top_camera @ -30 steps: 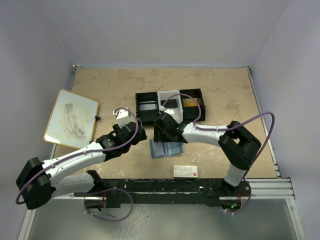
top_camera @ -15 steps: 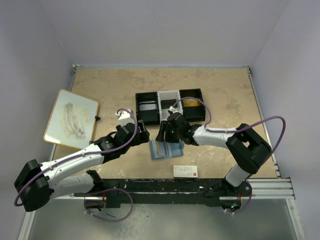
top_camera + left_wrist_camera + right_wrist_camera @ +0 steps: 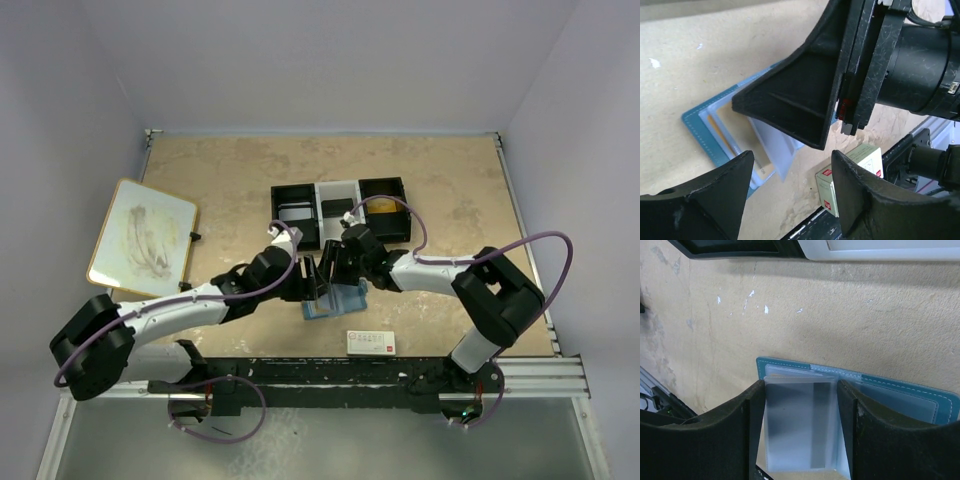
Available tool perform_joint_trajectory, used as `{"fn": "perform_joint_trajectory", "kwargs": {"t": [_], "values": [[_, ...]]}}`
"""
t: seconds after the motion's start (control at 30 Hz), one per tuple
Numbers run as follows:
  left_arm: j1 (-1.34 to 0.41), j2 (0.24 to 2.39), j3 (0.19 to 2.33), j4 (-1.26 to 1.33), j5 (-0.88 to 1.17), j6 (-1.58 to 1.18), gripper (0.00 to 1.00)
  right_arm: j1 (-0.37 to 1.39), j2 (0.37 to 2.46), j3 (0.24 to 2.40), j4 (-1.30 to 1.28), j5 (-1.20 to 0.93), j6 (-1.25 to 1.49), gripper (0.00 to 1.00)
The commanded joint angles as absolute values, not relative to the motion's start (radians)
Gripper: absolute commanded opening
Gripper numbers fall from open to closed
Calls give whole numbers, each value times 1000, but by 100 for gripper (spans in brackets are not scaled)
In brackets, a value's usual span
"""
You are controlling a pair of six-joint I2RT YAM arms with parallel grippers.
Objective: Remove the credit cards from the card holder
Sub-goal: Remove the credit card from the card holder.
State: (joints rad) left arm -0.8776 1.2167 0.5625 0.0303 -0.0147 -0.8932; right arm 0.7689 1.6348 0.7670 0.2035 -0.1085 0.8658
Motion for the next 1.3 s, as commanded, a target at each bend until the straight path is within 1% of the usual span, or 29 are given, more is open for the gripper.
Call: {"fn": "perform_joint_trajectory", "kwargs": {"t": [0.0,0.33,0.4,0.47,0.63,0.7,0.87,0.97,1.07,1.17,1.27], "values": [[-877,1268,580,138,87,-872,60,763,1624,752,205,-125,872,59],[-877,1324,570,182,102,-891,48,762,1620,743,212,-126,877,59],[-877,1350,567,215,112,-900,39,762,1620,741,218,-128,876,59],[-877,1374,574,231,115,-905,34,762,1622,741,220,-131,877,59],[-877,1391,578,251,88,-914,27,761,1620,740,227,-137,877,59],[-876,1391,583,237,67,-913,26,761,1616,736,230,-137,879,59],[-877,1391,601,181,21,-916,26,759,1609,731,235,-137,881,59],[-877,1367,579,172,-8,-938,30,757,1608,726,237,-138,883,59],[-877,1354,574,138,-26,-950,35,755,1604,718,243,-135,892,57],[-877,1340,567,113,-22,-959,37,750,1588,700,271,-132,905,55],[-877,1323,539,148,-26,-980,39,749,1592,698,275,-139,907,55]]}}
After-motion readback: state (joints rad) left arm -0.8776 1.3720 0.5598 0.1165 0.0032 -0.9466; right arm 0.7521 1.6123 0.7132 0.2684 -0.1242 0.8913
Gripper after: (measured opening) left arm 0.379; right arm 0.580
